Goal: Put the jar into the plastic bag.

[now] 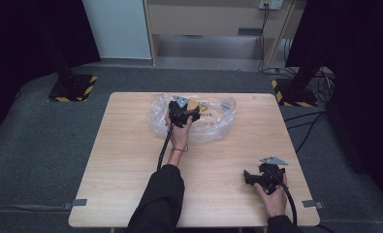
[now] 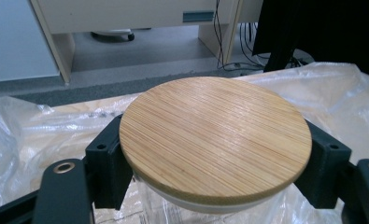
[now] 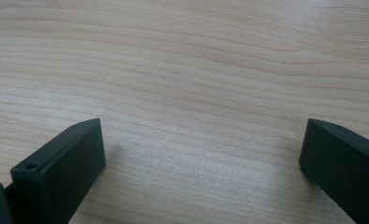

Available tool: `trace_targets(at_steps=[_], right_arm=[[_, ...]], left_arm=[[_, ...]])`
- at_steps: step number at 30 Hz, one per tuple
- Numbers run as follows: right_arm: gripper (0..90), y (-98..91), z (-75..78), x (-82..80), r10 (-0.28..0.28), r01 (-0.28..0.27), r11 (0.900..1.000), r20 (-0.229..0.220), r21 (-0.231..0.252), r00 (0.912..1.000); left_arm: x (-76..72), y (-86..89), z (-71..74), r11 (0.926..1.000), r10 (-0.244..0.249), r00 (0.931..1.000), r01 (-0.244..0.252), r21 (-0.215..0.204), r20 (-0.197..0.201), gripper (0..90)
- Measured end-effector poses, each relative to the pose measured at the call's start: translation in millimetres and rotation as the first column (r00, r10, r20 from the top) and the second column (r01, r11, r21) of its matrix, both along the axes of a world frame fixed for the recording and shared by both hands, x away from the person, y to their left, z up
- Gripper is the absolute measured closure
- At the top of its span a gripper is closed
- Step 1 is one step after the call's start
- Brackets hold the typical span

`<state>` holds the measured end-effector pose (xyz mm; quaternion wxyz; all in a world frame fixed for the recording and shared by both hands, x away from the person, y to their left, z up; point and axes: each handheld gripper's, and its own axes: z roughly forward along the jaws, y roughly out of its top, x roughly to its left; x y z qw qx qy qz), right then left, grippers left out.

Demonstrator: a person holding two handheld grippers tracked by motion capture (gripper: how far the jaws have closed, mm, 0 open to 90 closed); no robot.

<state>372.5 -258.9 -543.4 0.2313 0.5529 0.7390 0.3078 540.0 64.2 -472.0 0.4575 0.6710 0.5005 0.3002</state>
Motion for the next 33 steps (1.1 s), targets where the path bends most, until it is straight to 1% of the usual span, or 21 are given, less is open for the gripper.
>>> trace_targets(at_steps=[5, 6, 9, 11, 12, 16, 20, 27, 29, 33], right_arm=[[0.6, 0.0, 0.0, 0.0, 0.001, -0.001, 1.0, 0.0, -0.001, 1.0], [0.6, 0.0, 0.0, 0.0, 0.0, 0.0, 1.0, 0.0, -0.001, 1.0], [0.7, 0.0, 0.0, 0.0, 0.0, 0.0, 1.0, 0.0, -0.001, 1.0], [0.6, 0.0, 0.0, 0.0, 0.0, 0.0, 1.0, 0.0, -0.001, 1.0], [0.7, 0.0, 0.0, 0.0, 0.0, 0.0, 1.0, 0.0, -0.001, 1.0], [0.7, 0.0, 0.0, -0.1, 0.0, 0.0, 1.0, 0.0, -0.001, 1.0], [0.7, 0.0, 0.0, -0.1, -0.001, 0.001, 1.0, 0.001, -0.001, 1.0], [0.7, 0.0, 0.0, -0.1, 0.0, 0.0, 1.0, 0.001, -0.002, 1.0], [0.7, 0.0, 0.0, -0.1, 0.001, -0.001, 1.0, 0.001, -0.002, 1.0], [0.7, 0.1, 0.0, -0.1, -0.001, 0.001, 1.0, 0.001, -0.001, 1.0]], left_arm=[[-0.6, 1.6, -6.0, 1.0, 0.001, 1.0, -0.001, 0.001, -0.009, 24.8], [-1.4, 2.3, -8.0, 1.0, 0.004, 1.0, -0.004, -0.008, -0.002, 24.9], [-1.8, 2.3, -7.7, 1.0, -0.001, 1.0, 0.001, -0.003, -0.003, 24.8], [-3.2, 2.8, -8.7, 1.0, -0.005, 1.0, 0.005, -0.003, 0.003, 24.8], [-4.3, 3.8, -10.4, 0.9999, -0.003, 0.9999, 0.004, -0.014, 0.012, 24.8], [-5.7, 3.0, -11.1, 0.9999, -0.008, 0.9998, 0.009, -0.012, 0.016, 24.4], [-6.2, 0.5, -14.0, 0.9997, -0.025, 0.9996, 0.025, 0.003, 0.014, 17.0], [-7.8, 4.4, -17.8, 0.9995, -0.029, 0.9995, 0.029, -0.009, 0.009, 15.3], [-8.8, 6.3, -18.5, 0.9991, -0.039, 0.9992, 0.039, -0.014, 0.006, 14.4], [-10.3, 9.6, -19.9, 0.9987, -0.05, 0.9988, 0.05, -0.005, -0.004, 11.3]])
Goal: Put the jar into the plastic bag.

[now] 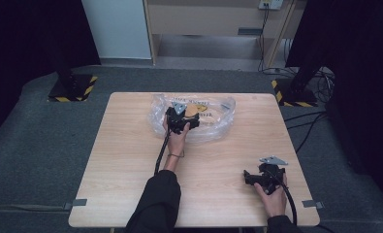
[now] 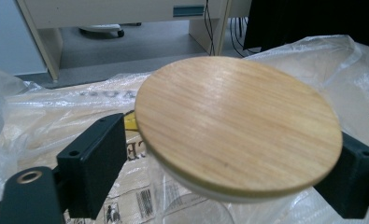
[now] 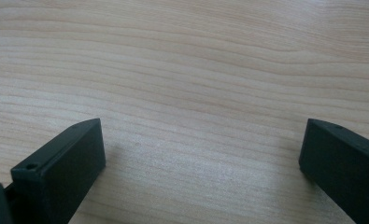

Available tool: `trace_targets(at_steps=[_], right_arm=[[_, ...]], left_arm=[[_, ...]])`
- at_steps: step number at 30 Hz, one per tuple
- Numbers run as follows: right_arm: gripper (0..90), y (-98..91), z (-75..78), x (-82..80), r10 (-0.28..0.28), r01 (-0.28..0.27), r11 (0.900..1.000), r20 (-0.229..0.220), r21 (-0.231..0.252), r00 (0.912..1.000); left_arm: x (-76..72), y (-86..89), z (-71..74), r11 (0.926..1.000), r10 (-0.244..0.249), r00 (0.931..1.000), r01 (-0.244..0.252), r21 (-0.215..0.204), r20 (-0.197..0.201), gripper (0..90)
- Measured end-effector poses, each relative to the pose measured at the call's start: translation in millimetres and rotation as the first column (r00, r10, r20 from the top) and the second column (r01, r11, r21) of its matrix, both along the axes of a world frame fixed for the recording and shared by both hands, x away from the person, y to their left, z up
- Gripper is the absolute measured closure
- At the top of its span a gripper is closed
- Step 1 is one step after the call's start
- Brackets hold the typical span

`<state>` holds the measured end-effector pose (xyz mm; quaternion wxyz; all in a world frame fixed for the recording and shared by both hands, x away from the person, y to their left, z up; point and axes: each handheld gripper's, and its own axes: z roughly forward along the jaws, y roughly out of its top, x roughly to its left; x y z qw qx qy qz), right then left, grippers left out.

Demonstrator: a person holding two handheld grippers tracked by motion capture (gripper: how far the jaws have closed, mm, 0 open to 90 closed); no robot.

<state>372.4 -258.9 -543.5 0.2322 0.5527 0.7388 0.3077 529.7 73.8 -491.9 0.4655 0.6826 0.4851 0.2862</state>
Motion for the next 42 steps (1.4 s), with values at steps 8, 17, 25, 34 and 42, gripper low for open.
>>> trace_targets(at_steps=[8, 17, 25, 34, 42], right_arm=[[0.7, 0.1, 0.1, 0.0, -0.001, 0.001, 1.0, -0.001, 0.001, 1.0], [0.7, 0.1, 0.0, 0.0, 0.0, 0.0, 1.0, 0.0, 0.0, 1.0], [0.7, 0.0, 0.0, 0.0, 0.0, 0.0, 1.0, 0.0, 0.0, 1.0], [0.7, 0.1, 0.0, 0.0, -0.001, 0.001, 1.0, 0.0, 0.0, 1.0], [0.7, 0.1, 0.0, 0.0, -0.001, 0.001, 1.0, 0.0, 0.0, 1.0]], left_arm=[[-5.2, 3.5, 1.5, 0.9994, -0.034, 0.9992, 0.034, -0.006, -0.021, 6.9], [-12.8, 7.7, 5.5, 0.999, -0.045, 0.9987, 0.045, -0.001, -0.026, 3.5], [-20.2, 14.5, 6.3, 0.9987, -0.05, 0.9983, 0.05, -0.01, -0.031, 2.7], [-27.5, 22.1, 9.0, 0.9988, -0.047, 0.9984, 0.047, -0.015, -0.031, 1.9], [-36.5, 25.6, 15.6, 0.9979, -0.064, 0.9979, 0.064, -0.009, -0.007, 2.1]])
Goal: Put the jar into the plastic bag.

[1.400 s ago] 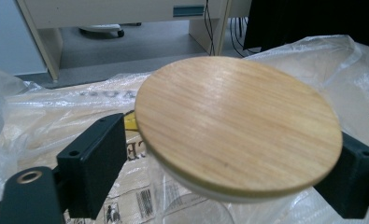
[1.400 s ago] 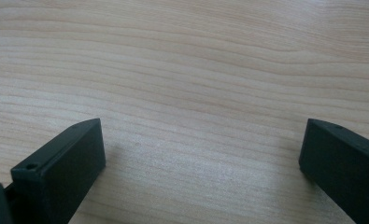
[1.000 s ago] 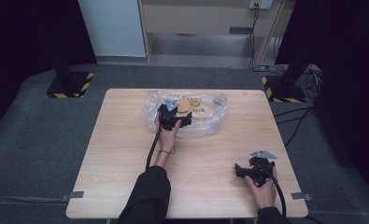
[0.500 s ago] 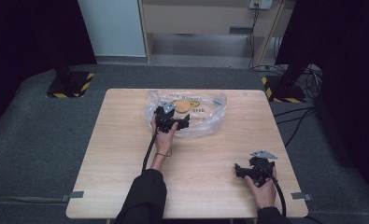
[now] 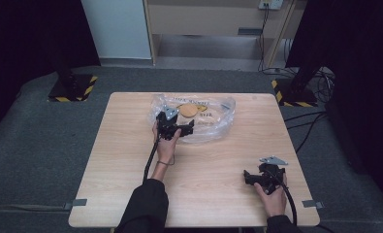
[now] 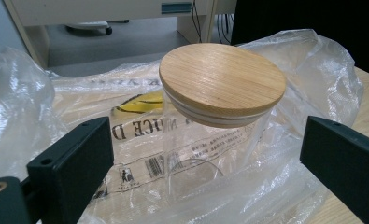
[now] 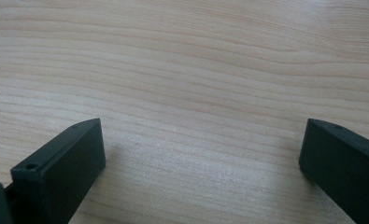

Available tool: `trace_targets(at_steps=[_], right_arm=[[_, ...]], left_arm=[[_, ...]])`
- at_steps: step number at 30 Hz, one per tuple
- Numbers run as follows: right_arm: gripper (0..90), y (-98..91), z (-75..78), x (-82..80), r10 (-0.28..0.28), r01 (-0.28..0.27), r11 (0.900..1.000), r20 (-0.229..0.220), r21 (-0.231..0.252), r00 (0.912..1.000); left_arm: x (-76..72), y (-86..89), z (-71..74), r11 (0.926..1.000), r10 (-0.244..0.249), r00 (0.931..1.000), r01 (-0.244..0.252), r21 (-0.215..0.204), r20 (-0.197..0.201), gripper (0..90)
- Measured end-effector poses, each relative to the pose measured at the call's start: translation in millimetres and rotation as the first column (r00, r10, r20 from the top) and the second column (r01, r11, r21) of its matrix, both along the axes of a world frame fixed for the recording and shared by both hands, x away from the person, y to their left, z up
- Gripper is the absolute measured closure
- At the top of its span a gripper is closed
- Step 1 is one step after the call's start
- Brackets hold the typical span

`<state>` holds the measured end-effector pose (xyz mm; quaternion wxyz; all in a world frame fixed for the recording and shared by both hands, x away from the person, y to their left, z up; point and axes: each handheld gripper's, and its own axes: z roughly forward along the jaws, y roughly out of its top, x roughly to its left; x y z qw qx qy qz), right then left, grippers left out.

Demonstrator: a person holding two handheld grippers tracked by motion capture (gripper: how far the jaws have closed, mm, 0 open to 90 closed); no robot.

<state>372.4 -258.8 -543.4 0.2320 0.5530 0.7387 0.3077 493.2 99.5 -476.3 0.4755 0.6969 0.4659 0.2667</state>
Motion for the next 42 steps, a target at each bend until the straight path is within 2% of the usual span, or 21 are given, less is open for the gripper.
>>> trace_targets(at_steps=[6, 10, 16, 25, 30, 35, 42], right_arm=[[0.7, 0.0, 0.0, 0.0, 0.0, 0.0, 1.0, 0.0, 0.0, 1.0], [0.7, 0.0, 0.0, 0.0, 0.0, 0.0, 1.0, 0.0, 0.0, 1.0], [0.7, 0.1, 0.0, 0.0, -0.001, 0.001, 1.0, 0.0, 0.001, 1.0], [0.7, 0.1, 0.0, 0.0, -0.001, 0.001, 1.0, 0.0, 0.0, 1.0], [0.7, 0.1, 0.0, 0.0, -0.001, 0.001, 1.0, 0.0, 0.001, 1.0], [0.7, 0.1, 0.0, 0.0, -0.001, 0.001, 1.0, 0.0, 0.0, 1.0], [0.7, 0.1, 0.0, 0.0, -0.001, 0.001, 1.0, 0.0, 0.0, 1.0]], left_arm=[[-10.6, 3.8, 4.6, 0.9999, -0.01, 0.9997, 0.01, 0.014, 0.022, 1.8], [-18.3, 8.8, 8.8, 0.9999, -0.012, 0.9994, 0.012, 0.005, 0.031, 2.0], [-28.3, 14.3, 11.4, 1.0, -0.008, 0.9999, 0.008, 0.001, 0.014, 2.2], [-45.6, 20.4, 10.8, 1.0, 0.006, 0.9997, -0.005, -0.001, 0.023, 2.4], [-54.5, 21.2, 9.9, 1.0, -0.003, 0.9999, 0.003, -0.005, 0.016, 2.6], [-63.5, 23.3, 10.9, 0.9999, -0.009, 0.9996, 0.009, 0.005, 0.025, 2.7], [-75.0, 28.0, 4.4, 0.9999, -0.01, 0.9999, 0.01, 0.007, 0.013, 3.1]])
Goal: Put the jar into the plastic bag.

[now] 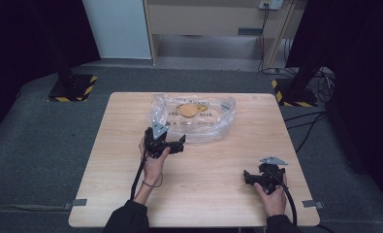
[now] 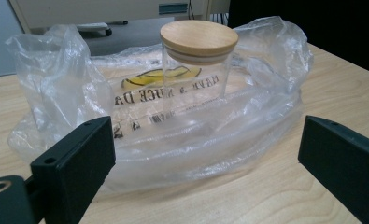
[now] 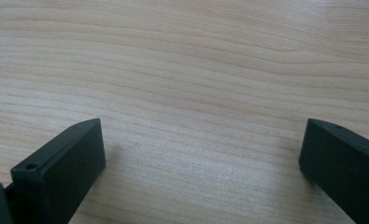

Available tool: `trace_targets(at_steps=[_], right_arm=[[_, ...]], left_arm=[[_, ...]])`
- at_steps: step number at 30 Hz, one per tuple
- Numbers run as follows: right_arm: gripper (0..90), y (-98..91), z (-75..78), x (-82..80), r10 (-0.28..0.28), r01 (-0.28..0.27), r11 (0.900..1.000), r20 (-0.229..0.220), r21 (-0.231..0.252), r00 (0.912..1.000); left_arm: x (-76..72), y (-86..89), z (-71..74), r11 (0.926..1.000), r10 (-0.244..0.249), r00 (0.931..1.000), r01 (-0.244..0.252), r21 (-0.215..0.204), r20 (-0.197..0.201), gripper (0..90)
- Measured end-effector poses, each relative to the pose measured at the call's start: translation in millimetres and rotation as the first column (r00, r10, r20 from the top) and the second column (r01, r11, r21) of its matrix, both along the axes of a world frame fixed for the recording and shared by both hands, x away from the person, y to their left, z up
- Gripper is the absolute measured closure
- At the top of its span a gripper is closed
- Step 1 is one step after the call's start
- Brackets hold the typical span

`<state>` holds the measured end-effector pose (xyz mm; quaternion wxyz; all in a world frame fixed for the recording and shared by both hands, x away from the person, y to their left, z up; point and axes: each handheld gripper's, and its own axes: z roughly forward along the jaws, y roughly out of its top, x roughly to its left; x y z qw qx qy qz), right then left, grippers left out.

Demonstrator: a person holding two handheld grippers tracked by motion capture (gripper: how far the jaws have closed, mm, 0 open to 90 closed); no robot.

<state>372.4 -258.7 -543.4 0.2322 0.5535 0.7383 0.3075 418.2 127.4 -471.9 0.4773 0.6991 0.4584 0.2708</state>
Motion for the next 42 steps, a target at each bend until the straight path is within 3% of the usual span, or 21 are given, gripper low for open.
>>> trace_targets(at_steps=[24, 42], right_arm=[[0.7, 0.0, 0.0, 0.0, 0.0, 0.0, 1.0, 0.0, -0.001, 1.0], [0.7, -0.1, 0.0, 0.0, 0.0, 0.0, 1.0, 0.0, -0.001, 1.0]], left_arm=[[-37.4, 8.3, -18.5, 0.9998, -0.006, 1.0, 0.006, 0.02, 0.002, 3.5], [-53.6, 24.0, -33.7, 0.9982, 0.052, 0.9986, -0.052, 0.029, -0.01, 3.3]])
